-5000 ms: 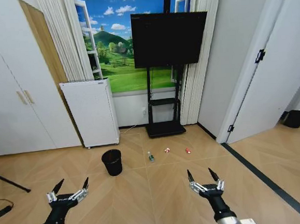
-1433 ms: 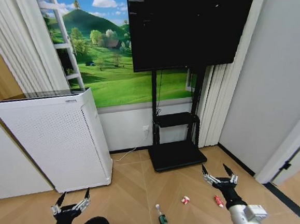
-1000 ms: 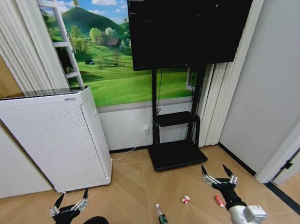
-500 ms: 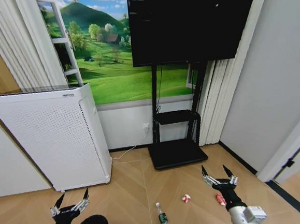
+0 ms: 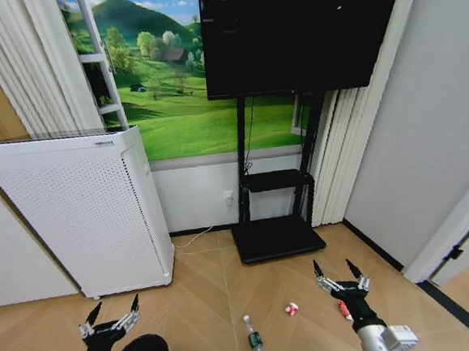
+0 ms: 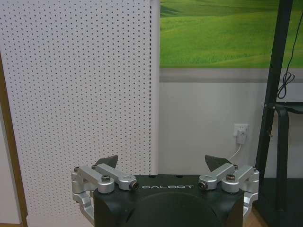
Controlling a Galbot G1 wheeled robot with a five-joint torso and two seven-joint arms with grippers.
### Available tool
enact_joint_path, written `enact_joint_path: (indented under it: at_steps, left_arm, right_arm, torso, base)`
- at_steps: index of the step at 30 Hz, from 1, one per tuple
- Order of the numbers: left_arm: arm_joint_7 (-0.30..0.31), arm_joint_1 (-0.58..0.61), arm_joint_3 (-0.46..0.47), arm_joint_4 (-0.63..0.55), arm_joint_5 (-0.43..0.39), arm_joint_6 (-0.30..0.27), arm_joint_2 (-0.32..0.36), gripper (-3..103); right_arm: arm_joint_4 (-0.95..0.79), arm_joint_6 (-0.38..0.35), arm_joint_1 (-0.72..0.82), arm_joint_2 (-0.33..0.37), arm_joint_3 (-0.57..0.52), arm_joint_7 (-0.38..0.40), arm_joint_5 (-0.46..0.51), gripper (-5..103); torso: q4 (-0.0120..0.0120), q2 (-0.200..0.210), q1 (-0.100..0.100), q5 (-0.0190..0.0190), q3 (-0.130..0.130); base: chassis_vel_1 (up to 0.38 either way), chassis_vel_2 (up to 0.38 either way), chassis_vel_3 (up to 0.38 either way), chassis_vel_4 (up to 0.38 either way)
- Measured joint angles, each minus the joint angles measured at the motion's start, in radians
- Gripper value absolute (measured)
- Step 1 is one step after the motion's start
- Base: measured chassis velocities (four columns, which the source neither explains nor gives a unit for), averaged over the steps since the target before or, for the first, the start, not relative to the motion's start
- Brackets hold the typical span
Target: Pick up the trash bin and place the garbage on the floor into it.
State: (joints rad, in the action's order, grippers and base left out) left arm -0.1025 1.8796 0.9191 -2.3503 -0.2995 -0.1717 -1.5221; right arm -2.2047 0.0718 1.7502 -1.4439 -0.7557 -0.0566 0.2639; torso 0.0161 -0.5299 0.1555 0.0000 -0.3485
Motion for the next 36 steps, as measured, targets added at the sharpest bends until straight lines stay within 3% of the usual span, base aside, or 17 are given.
enact_joint_path:
  at_steps: [36]
  left_arm:
    - [-0.001, -0.006, 0.003, 0.005, -0.014, -0.001, 0.001, 100]
  right_arm:
    - [0.020, 0.034, -0.014, 0.011, -0.001, -0.051, -0.032, 100]
  torso:
    - [0.0000, 0.149, -0.054, 0.0002, 0.095]
  base:
    - [-0.016, -0.019, 0.021, 0.016]
